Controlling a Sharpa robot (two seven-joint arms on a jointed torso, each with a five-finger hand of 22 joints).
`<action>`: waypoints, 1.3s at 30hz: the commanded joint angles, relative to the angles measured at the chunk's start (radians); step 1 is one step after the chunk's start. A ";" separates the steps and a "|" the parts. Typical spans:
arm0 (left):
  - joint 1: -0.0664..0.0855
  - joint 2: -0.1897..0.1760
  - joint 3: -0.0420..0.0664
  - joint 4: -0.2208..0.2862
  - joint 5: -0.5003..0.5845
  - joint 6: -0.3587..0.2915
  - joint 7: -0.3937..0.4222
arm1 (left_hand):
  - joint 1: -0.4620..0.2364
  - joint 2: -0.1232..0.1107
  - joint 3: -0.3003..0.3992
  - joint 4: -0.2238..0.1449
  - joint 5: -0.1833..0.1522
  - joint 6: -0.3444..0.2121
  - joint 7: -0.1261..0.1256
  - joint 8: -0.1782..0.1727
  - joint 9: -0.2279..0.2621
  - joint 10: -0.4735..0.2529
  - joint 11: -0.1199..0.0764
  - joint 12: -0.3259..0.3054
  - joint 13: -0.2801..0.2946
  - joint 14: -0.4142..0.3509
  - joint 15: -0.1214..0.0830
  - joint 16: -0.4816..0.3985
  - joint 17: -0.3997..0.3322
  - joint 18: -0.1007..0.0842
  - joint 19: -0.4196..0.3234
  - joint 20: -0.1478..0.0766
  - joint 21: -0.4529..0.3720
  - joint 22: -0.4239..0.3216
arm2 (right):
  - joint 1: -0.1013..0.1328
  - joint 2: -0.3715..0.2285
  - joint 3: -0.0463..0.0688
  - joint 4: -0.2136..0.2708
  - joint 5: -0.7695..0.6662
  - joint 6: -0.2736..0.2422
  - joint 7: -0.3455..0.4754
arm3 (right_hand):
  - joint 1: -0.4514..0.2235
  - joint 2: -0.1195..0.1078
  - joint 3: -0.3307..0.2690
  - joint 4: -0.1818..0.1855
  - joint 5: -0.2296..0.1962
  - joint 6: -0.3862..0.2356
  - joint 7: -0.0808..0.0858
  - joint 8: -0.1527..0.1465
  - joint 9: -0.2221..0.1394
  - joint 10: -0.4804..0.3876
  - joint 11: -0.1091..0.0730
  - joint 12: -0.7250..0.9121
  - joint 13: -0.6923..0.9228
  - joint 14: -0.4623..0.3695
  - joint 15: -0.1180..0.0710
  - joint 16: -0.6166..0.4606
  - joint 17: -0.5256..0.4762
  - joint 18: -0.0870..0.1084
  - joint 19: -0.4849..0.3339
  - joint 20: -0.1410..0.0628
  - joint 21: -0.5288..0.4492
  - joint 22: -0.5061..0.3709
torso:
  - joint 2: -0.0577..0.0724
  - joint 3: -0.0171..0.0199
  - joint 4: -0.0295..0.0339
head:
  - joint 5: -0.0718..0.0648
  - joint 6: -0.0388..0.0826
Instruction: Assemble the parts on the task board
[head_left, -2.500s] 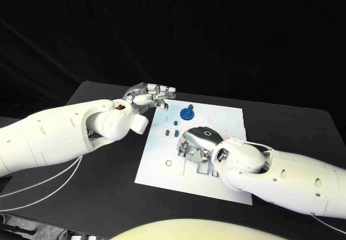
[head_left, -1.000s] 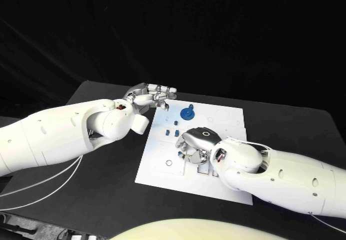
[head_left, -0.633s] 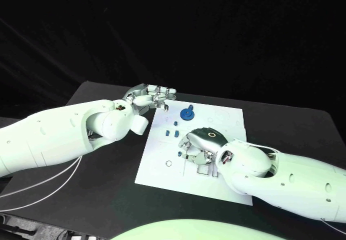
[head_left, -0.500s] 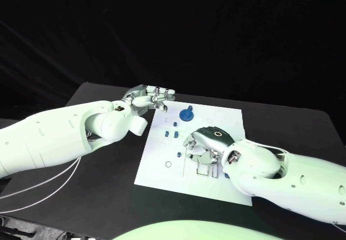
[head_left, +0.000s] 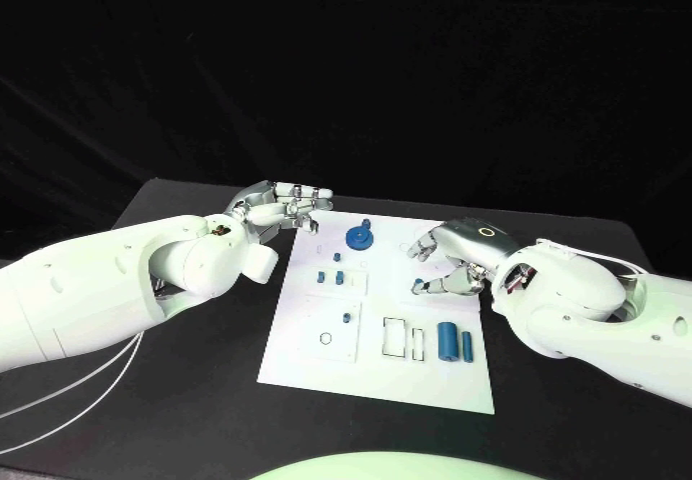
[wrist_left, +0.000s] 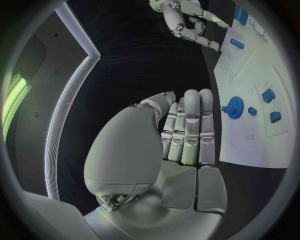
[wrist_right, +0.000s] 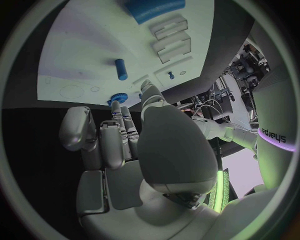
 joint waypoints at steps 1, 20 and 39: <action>0.001 0.001 0.000 0.000 -0.004 0.019 0.005 | -0.003 0.001 -0.007 0.001 0.006 -0.004 0.002 -0.004 -0.002 -0.005 -0.001 0.006 0.001 -0.006 0.003 -0.006 -0.002 0.013 0.002 0.001 -0.005 -0.002 | 0.003 -0.001 -0.001 -0.018 -0.004 0.074 0.001 | 0.019 0.001 -0.014 0.012 0.006 -0.008 -0.001 -0.005 -0.002 -0.010 0.001 0.008 -0.001 0.027 0.007 -0.001 0.001 0.016 -0.004 0.004 0.000 0.094 | 0.001 0.0015 0.0008 | -0.006 0.001; 0.001 0.002 -0.001 0.002 -0.004 0.020 0.006 | -0.005 0.002 -0.008 0.002 0.006 -0.004 0.002 -0.003 -0.002 -0.005 -0.001 0.007 0.001 -0.006 0.003 -0.006 -0.002 0.013 0.002 0.001 -0.006 -0.002 | -0.020 0.058 -0.008 -0.100 -0.009 0.123 0.020 | 0.068 0.069 0.004 0.012 0.015 0.043 -0.006 0.005 0.000 0.054 -0.022 0.074 0.007 0.043 -0.011 0.030 0.044 0.001 0.041 -0.010 0.079 0.126 | 0.002 -0.0003 0.0022 | -0.005 0.000; 0.001 0.001 -0.001 0.002 -0.004 0.017 0.009 | -0.004 0.002 -0.008 0.001 0.006 -0.004 0.001 -0.003 -0.002 -0.005 -0.001 0.008 0.001 -0.006 0.003 -0.006 -0.002 0.013 0.002 0.001 -0.006 -0.002 | -0.038 0.085 -0.009 -0.122 -0.001 0.125 0.034 | 0.109 0.121 0.076 0.019 -0.025 0.141 -0.003 0.018 0.004 0.163 -0.055 0.077 -0.001 0.054 -0.045 0.055 0.082 -0.017 0.076 -0.046 0.166 0.164 | 0.001 0.0012 0.0003 | -0.001 -0.007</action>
